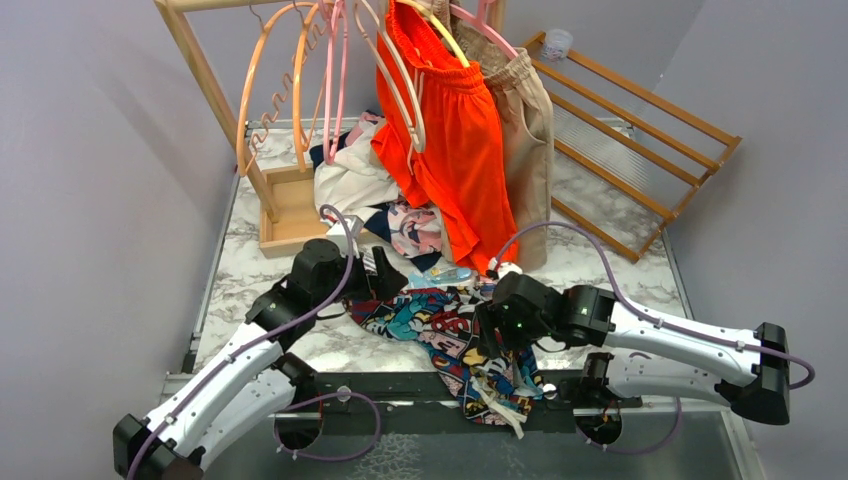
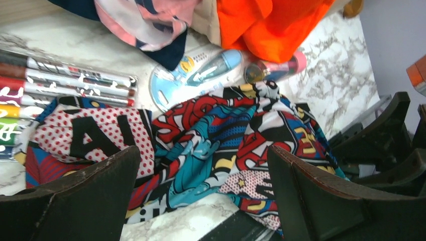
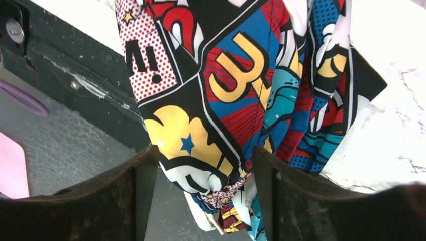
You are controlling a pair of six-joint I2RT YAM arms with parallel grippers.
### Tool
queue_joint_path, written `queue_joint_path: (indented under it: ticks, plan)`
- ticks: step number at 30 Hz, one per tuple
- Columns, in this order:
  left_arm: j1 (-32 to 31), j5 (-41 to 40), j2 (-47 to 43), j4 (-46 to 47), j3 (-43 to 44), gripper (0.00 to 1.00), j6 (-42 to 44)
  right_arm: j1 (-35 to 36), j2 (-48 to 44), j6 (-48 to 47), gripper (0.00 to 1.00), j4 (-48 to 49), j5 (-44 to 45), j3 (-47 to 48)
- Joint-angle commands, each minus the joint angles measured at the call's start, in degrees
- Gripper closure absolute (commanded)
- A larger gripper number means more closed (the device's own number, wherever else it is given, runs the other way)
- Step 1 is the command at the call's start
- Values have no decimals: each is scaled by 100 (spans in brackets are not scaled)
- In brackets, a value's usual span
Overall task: Place the shorts on the hanger
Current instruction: Adjust the shorts at the center of the board.
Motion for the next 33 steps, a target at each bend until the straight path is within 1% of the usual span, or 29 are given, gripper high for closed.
queue_joint_path:
  ticks: [1, 5, 6, 8, 9, 10, 11, 13, 16, 19, 22, 26, 27, 29, 30, 31, 32, 33]
  plan:
    - [-367, -226, 101, -286, 363, 1, 188, 26, 41, 170, 36, -172, -484, -116]
    - [-598, -474, 342, -524, 770, 2, 577, 26, 170, 140, 58, 219, -664, -314]
    - [-621, -483, 437, -530, 883, 2, 665, 19, 250, 129, 62, 319, -691, -304]
    - [-654, -468, 615, -532, 1141, 1, 877, 27, 439, 49, 74, 454, -665, -185]
    - [-666, -463, 697, -536, 1267, 1, 986, 23, 532, 3, 82, 486, -596, -80]
    - [-669, -475, 763, -525, 1404, 1, 1117, 21, 626, -43, 92, 500, -467, 73]
    - [-671, -516, 787, -499, 1508, 1, 1241, 23, 691, -76, 98, 490, -248, 242]
    - [-670, -591, 748, -394, 1643, 1, 1469, 27, 810, -340, 99, 567, 185, 710]
    - [-674, -573, 460, -149, 1643, 1, 1707, 18, 1074, -865, 99, 712, 870, 1557]
    - [-675, -330, 70, 113, 1498, 1, 1877, -18, 1541, -1448, 99, 975, 1109, 2359]
    - [-669, -172, -332, 259, 1293, 1, 1895, -151, 2013, -1946, 99, 1615, 770, 2768]
    - [-669, -264, -753, 295, 958, 1, 1713, -333, 2719, -2207, 99, 2319, -159, 3012]
    - [-669, -286, -851, 278, 888, 1, 1657, -335, 2878, -2199, 91, 2354, -289, 3067]
    - [-673, -283, -1000, 220, 771, 1, 1554, -342, 3032, -2137, 62, 2324, -393, 3098]
    - [-676, -282, -1052, 187, 715, 1, 1514, -334, 3004, -2088, 50, 2327, -376, 3032]
    - [-670, -289, -1083, 146, 677, 1, 1485, -341, 2922, -2040, 42, 2344, -298, 2927]
    - [-670, -298, -1092, 117, 648, 1, 1463, -336, 2788, -2006, 36, 2358, -199, 2790]
    - [-669, -313, -1084, 91, 637, 1, 1452, -340, 2569, -1972, 33, 2331, -77, 2613]
